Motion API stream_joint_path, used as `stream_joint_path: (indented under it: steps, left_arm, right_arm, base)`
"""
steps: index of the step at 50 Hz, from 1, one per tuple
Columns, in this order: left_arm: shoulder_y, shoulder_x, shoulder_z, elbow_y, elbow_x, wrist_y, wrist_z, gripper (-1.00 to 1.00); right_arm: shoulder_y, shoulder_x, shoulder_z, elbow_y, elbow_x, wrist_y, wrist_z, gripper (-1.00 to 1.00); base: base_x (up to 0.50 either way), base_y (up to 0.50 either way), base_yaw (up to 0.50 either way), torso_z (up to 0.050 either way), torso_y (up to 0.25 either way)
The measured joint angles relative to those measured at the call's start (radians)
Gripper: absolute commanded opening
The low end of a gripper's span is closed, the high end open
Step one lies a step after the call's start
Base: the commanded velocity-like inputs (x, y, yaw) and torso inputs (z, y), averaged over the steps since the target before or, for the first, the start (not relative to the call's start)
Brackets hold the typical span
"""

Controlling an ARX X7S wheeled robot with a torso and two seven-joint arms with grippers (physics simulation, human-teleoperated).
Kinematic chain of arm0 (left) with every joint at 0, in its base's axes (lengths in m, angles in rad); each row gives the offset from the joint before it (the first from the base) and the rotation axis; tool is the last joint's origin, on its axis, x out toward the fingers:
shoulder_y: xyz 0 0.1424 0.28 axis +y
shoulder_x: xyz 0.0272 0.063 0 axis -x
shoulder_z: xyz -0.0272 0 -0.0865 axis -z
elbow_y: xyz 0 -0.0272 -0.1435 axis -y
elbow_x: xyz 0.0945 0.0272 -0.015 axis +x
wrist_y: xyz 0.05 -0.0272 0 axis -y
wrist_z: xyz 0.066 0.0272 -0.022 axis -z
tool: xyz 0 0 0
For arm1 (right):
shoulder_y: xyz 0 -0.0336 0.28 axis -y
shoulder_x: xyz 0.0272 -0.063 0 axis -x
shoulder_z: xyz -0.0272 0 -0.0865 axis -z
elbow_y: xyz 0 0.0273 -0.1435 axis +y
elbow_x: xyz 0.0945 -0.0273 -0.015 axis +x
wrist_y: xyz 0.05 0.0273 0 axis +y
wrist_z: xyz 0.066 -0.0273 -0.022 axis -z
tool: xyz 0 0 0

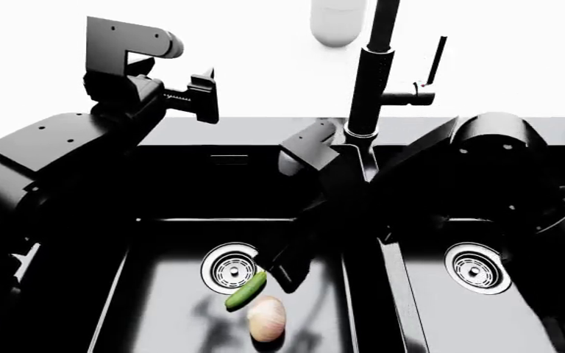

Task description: Pick up the fruits and vegetables and place them in the sink. Turn on the sink faucet to wash them. Then turn the sink off and put them in the tray.

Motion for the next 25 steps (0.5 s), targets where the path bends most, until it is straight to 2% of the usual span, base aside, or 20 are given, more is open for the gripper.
stream_joint_path:
  steps: [25]
  left_arm:
    - [0.051, -0.019, -0.018, 0.024, -0.007, 0.033, -0.015, 1.0]
  right_arm:
    - [-0.035, -0.087, -0.194, 0.134, -0.228, -0.132, -0.229, 1.0]
  base:
    - [0.0, 0.0, 0.0, 0.0, 0.0]
